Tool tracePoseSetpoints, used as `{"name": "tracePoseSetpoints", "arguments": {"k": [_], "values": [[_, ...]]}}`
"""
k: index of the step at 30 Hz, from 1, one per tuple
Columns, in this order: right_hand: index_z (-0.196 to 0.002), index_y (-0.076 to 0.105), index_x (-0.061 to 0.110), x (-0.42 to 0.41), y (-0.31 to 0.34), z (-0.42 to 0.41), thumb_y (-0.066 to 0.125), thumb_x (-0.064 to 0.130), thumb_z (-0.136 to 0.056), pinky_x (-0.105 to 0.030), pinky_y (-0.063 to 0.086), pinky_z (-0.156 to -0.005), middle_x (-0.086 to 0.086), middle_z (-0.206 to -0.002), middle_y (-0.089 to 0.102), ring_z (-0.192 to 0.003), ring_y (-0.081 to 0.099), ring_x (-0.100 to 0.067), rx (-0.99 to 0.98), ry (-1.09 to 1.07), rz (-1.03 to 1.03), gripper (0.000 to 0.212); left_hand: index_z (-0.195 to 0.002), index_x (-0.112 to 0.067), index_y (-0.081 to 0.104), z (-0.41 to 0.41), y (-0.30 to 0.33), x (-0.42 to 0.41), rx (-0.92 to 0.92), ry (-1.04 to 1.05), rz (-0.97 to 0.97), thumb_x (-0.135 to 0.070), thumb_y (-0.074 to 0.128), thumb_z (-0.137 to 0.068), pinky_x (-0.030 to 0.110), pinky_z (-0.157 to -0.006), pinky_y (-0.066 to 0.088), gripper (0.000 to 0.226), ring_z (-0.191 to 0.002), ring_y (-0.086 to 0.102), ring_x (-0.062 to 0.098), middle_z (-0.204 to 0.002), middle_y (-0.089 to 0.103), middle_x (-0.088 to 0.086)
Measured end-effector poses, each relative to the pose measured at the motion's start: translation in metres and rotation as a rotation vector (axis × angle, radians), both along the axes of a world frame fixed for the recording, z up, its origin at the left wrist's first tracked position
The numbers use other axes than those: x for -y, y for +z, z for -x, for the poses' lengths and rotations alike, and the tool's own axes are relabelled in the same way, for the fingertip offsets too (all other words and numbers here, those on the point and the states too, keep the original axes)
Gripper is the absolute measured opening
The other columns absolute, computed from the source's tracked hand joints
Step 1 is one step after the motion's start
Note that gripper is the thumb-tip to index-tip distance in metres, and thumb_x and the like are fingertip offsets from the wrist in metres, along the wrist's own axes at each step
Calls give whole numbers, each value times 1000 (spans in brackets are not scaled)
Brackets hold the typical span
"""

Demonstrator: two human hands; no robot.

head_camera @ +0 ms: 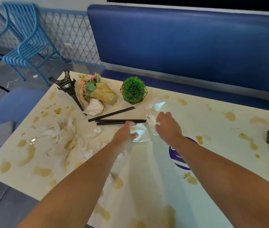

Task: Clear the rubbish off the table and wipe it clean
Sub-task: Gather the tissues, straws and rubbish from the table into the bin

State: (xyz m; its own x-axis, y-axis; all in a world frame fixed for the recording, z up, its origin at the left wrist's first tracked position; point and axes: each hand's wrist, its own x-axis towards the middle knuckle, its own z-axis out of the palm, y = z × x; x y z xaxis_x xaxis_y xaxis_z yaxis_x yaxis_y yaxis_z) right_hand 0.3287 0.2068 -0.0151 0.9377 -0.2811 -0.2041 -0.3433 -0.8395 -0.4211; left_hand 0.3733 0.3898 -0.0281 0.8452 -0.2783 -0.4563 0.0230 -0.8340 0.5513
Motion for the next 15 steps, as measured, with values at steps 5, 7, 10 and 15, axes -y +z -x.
{"name": "tracePoseSetpoints", "arguments": {"k": [5, 7, 10, 15], "values": [[-106, 49, 14, 7, 8, 21, 47, 2, -92, -34, 47, -66, -6, -109, 53, -85, 57, -26, 10, -250, -123, 19, -128, -16, 40, 8, 11, -4, 22, 15, 127, -26, 70, -88, 26, -74, 32, 51, -96, 48, 15, -119, 50, -6], [-99, 49, 16, 10, 11, 34, 46, 3, -90, -34, 45, -59, -3, -100, 57, -78, 57, -23, 43, -362, -174, 16, -120, -14, 40, 13, 18, -5, 44, 15, 165, -26, 78, -81, 25, -74, 31, 57, -98, 48, 15, -115, 46, -8], [-96, 52, 16, 15, 18, 54, 49, 12, -90, -31, 45, -55, -2, -88, 62, -74, 58, -22, 52, -464, -225, 8, -107, -14, 33, 18, 28, -2, 33, 9, 169, -26, 84, -74, 25, -63, 32, 62, -92, 48, 17, -106, 43, -4], [-87, 53, 22, 15, 28, 103, 56, 18, -88, -27, 38, -51, -4, -90, 62, -72, 59, -20, 139, -648, -346, 5, -109, -13, 32, 43, 46, 13, -13, -72, 215, -25, 84, -74, 26, -66, 34, 63, -89, 45, 18, -100, 42, -2]]}}
